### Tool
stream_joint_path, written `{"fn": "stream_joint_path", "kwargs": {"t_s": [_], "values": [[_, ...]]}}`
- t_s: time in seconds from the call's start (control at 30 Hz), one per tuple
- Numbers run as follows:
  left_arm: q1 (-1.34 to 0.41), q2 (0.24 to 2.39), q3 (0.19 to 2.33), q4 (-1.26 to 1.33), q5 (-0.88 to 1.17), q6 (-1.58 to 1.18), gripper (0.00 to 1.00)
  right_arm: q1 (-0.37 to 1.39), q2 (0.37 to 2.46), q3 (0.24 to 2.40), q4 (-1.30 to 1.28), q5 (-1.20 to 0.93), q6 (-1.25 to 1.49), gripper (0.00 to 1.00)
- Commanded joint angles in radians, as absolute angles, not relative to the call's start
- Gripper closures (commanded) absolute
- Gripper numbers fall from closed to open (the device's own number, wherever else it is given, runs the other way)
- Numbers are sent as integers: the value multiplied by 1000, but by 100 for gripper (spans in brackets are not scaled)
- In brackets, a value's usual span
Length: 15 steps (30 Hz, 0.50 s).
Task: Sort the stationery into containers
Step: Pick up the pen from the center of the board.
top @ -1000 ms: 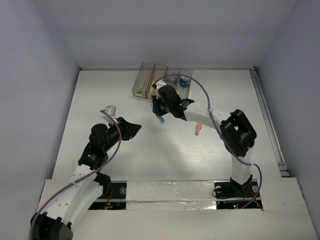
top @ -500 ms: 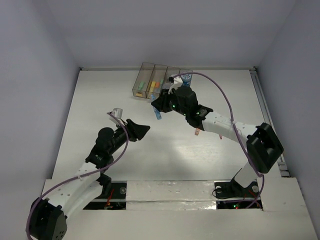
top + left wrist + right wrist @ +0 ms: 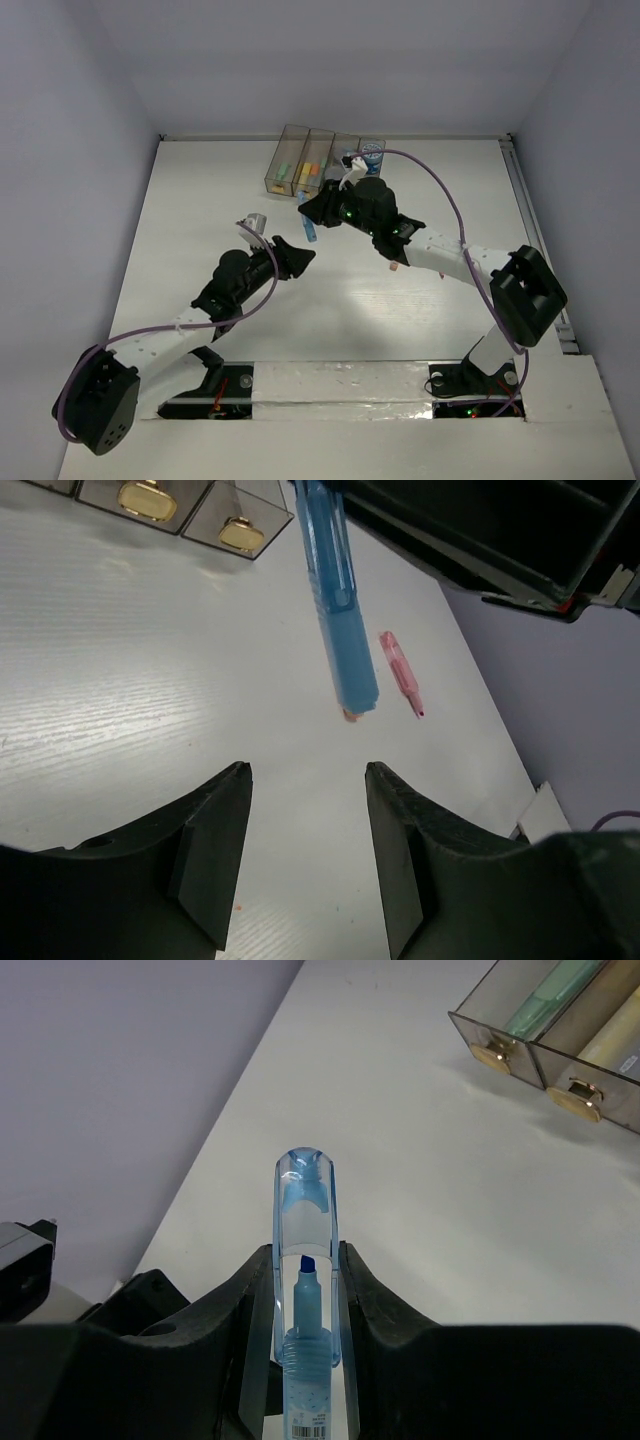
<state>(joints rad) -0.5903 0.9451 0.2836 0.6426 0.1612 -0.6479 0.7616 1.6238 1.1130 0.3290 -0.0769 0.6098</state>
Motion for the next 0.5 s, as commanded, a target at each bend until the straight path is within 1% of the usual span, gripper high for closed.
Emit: {"fn": "stream_joint_path", "kwargs": {"t_s": [0.0, 0.2, 0.3, 0.47], "values": [[-607, 960, 344, 767, 146, -629, 54, 770, 1620, 1108, 417, -91, 630, 96], [-617, 982, 344, 834, 147, -627, 55, 788, 1628, 1095, 433, -77, 623, 96], [-617, 994, 353, 838, 137, -626, 58, 788, 1629, 1097, 428, -72, 618, 96], [-617, 1026, 373, 831, 110, -624, 67, 788, 1637, 1101, 423, -78, 617, 96]]}}
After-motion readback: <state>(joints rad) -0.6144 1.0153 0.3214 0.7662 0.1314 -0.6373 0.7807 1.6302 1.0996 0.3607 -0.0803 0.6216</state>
